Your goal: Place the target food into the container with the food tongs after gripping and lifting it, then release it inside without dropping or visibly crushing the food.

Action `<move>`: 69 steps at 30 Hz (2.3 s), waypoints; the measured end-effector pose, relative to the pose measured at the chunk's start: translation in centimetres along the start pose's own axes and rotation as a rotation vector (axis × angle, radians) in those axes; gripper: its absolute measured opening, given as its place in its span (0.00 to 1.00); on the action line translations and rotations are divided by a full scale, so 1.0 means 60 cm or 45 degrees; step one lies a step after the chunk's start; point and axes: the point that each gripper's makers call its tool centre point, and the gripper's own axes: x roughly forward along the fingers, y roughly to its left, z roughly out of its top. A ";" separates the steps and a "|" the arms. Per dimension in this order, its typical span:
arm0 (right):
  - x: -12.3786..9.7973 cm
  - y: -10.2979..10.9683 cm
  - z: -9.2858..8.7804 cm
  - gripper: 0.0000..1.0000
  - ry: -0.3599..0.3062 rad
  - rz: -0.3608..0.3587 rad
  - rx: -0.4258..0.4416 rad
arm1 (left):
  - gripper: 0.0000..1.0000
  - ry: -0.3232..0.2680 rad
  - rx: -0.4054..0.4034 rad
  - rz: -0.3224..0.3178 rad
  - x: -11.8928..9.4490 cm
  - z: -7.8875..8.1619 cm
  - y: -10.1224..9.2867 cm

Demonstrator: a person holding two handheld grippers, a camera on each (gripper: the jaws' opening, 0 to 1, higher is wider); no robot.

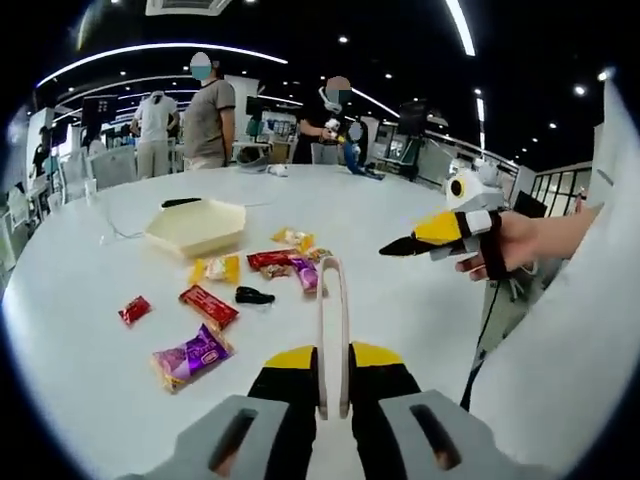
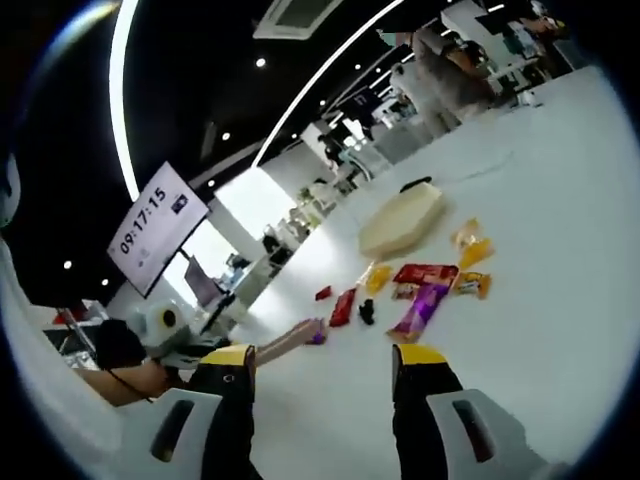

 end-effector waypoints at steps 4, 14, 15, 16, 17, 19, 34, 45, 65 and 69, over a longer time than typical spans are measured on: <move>0.006 0.003 0.017 0.60 -0.014 0.030 -0.022 | 0.08 -0.022 0.057 0.000 -0.003 0.010 -0.005; -0.016 0.002 0.021 0.61 0.055 0.051 -0.077 | 0.08 -0.089 0.018 -0.010 0.011 0.049 -0.018; -0.016 0.002 0.021 0.61 0.056 0.051 -0.076 | 0.08 -0.087 0.024 -0.004 0.011 0.049 -0.018; -0.017 0.002 0.021 0.61 0.057 0.056 -0.083 | 0.08 -0.083 0.033 0.011 0.011 0.050 -0.019; -0.018 0.007 0.018 0.61 0.077 0.065 -0.124 | 0.08 -0.094 0.022 0.008 0.011 0.052 -0.022; -0.021 0.017 0.020 0.61 0.081 0.076 -0.172 | 0.08 -0.114 0.000 -0.006 0.013 0.057 -0.031; -0.022 0.043 0.004 0.63 0.028 0.149 -0.141 | 0.06 -0.041 0.037 -0.123 0.035 0.062 -0.053; -0.001 0.057 -0.004 0.63 0.024 0.190 -0.094 | 0.06 -0.119 0.005 -0.169 0.010 0.093 -0.060; 0.004 0.099 0.007 0.62 0.024 0.275 -0.073 | 0.06 -0.230 0.035 -0.306 -0.029 0.134 -0.098; 0.007 0.119 0.017 0.65 -0.006 0.341 -0.049 | 0.06 -0.229 0.059 -0.338 -0.034 0.135 -0.108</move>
